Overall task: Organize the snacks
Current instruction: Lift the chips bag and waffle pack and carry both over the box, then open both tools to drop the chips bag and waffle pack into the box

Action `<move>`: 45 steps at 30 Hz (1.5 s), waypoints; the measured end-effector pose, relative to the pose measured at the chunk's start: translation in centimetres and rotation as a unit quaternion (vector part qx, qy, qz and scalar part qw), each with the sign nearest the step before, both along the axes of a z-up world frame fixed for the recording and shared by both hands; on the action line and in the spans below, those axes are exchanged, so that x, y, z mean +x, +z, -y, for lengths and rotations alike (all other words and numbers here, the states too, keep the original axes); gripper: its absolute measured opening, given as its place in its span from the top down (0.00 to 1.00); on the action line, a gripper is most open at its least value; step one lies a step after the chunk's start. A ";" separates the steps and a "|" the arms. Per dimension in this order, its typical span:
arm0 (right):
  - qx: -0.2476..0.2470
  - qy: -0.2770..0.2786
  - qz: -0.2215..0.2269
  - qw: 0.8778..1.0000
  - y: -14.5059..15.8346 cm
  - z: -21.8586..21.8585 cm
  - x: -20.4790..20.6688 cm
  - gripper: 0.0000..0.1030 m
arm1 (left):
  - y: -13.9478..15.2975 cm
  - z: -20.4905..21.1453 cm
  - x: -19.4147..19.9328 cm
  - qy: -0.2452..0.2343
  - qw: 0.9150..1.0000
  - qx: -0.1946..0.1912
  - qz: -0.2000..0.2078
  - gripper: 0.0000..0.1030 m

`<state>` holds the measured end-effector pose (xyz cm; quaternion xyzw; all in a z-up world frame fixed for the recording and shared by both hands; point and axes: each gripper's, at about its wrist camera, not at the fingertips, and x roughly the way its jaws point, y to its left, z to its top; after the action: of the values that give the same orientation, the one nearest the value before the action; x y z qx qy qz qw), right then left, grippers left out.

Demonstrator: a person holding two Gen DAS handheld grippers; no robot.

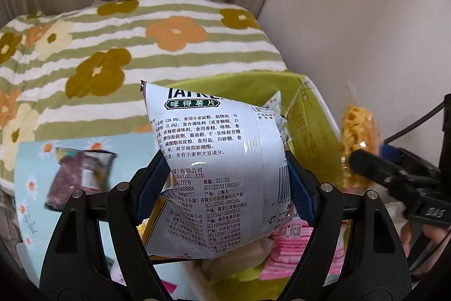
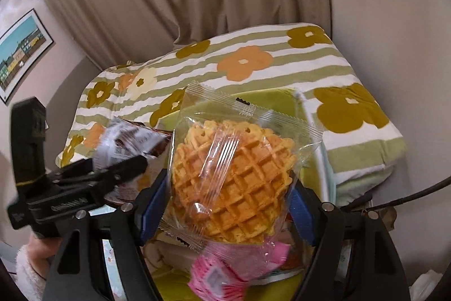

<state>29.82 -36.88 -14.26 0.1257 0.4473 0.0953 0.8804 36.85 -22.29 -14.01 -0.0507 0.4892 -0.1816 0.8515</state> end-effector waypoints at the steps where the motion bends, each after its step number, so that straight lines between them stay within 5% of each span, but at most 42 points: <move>1: 0.003 -0.002 0.000 1.000 -0.2 0.4 0.0 0.29 | -0.5 0.6 0.3 -0.005 1.000 0.003 -0.005 0.26; 4: 0.014 -0.006 -0.002 1.000 -0.4 1.7 -0.2 0.29 | -1.4 1.8 0.7 -0.008 1.000 0.000 -0.014 0.21; 7: 0.026 -0.006 -0.004 1.000 -0.5 2.4 -0.3 0.29 | -1.7 1.9 0.7 -0.004 1.000 0.004 -0.017 0.01; 25: 0.002 0.058 -0.005 0.998 -2.5 0.1 1.3 0.26 | 0.1 -5.3 -5.2 0.071 0.997 0.034 0.008 0.01; 27: -0.004 0.052 -0.002 0.999 -2.7 0.1 1.3 0.20 | 0.4 -5.9 -5.7 0.076 0.997 0.032 0.008 0.01; 29: -0.012 0.042 0.009 0.999 -2.6 0.3 1.3 0.01 | 0.8 -6.6 -6.3 0.082 0.996 0.032 0.012 0.01; 38: -0.006 0.047 0.025 0.999 -1.4 0.7 -0.6 0.01 | 2.1 -11.2 -10.6 0.121 0.991 0.048 0.025 0.01; 45: 0.008 0.080 0.057 0.995 1.9 -3.3 -4.2 0.01 | 2.9 -16.1 -13.2 0.139 0.989 0.045 0.035 0.01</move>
<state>25.63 -33.54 -12.34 0.0906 0.4046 0.1760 0.8928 23.66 -6.18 -11.08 -0.0738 0.4549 -0.0408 0.8865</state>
